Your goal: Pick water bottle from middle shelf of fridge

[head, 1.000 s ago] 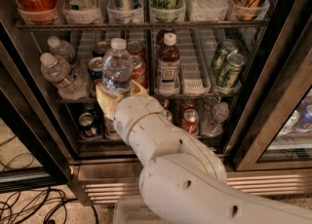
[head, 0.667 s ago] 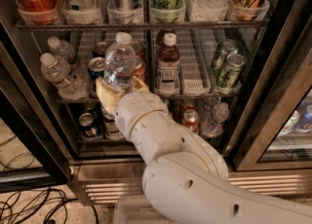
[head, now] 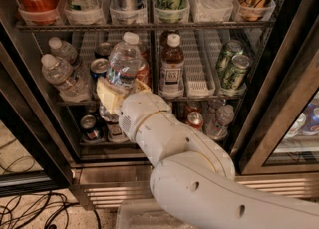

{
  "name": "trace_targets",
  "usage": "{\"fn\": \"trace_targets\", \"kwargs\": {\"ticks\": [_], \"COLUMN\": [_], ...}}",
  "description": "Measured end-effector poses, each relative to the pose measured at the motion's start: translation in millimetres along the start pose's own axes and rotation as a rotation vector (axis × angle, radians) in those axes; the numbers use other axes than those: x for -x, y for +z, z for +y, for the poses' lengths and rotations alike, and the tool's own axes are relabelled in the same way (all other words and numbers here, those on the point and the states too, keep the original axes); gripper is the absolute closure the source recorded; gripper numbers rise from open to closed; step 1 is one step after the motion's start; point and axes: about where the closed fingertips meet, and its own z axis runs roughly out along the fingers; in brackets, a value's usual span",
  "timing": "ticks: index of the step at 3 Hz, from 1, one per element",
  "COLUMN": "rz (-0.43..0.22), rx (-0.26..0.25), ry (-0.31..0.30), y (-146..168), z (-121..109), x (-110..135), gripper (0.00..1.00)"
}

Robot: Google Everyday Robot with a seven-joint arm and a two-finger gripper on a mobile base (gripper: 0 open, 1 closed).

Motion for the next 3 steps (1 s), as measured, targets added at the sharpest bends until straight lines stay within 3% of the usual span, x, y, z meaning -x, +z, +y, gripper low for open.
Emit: {"fn": "trace_targets", "kwargs": {"ticks": [2,3], "rz": [0.014,0.018], "rx": [0.112,0.120], "ry": [0.193,0.255], "y": [2,1], "z": [13,16], "x": [-5,-3], "gripper": [1.00,1.00]}}
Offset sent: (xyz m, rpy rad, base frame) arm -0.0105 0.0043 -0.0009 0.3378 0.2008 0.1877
